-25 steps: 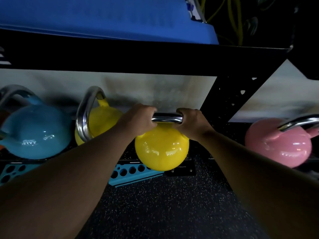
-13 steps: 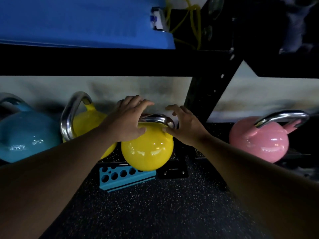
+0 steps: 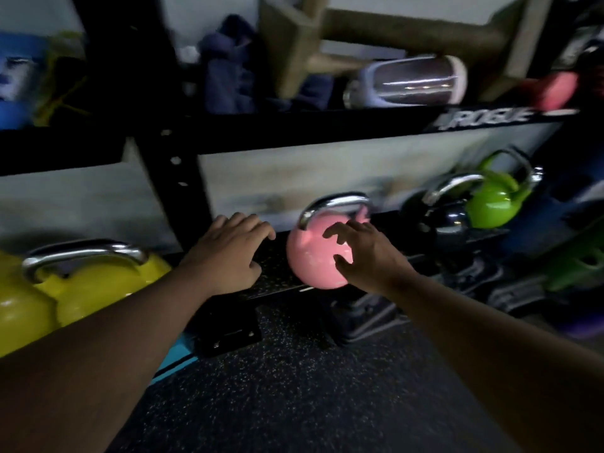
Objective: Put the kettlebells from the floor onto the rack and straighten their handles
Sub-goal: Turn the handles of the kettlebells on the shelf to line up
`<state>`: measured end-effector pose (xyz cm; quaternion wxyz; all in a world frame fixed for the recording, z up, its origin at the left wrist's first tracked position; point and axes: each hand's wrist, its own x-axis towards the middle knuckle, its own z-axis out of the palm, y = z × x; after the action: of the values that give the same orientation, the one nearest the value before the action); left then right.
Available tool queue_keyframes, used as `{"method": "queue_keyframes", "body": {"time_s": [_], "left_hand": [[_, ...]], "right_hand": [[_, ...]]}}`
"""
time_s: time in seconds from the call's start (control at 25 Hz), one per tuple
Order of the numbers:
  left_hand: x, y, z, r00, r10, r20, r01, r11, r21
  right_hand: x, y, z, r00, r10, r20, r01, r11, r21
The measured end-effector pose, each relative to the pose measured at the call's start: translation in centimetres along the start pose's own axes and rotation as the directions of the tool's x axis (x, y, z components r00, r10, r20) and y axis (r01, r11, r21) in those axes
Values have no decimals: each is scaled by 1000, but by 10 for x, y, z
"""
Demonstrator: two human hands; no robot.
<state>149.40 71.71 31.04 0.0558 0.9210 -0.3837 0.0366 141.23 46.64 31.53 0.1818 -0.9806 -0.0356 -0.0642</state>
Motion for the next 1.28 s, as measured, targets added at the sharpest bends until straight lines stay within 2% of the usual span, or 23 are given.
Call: {"method": "queue_keyframes", "body": {"time_s": [0.16,0.4,0.56,0.76,0.92,1.12,1.2,1.28], "left_hand": [[79,114,6,999,-19,48,16,998,58],[175,241,10,999,19,50,-26,990,142],[234,275,23,1000,7,18,-10,993,121],[325,271,53,999,-44,2,43,997,59],[378,270,78,990,-133,47,136,988,-70],[429,290,111,938,-289,192,337,890,-308],[437,303,122,924,-337,184,383,820,-424],[436,311,132,899,-425,105,412,741,-530]], "right_hand": [[-53,105,-64,984,157,-88,-157,988,9],[-104,222,-138,960,260,-101,-268,961,-72],[-89,282,-150,959,264,-106,-276,952,-132],[-11,349,-145,965,250,-77,-258,956,-141],[47,394,-144,973,217,-77,-226,965,-136],[96,442,-121,971,238,34,-230,959,-166],[103,455,-110,971,216,97,-206,973,-105],[105,465,-102,979,169,118,-172,985,23]]}}
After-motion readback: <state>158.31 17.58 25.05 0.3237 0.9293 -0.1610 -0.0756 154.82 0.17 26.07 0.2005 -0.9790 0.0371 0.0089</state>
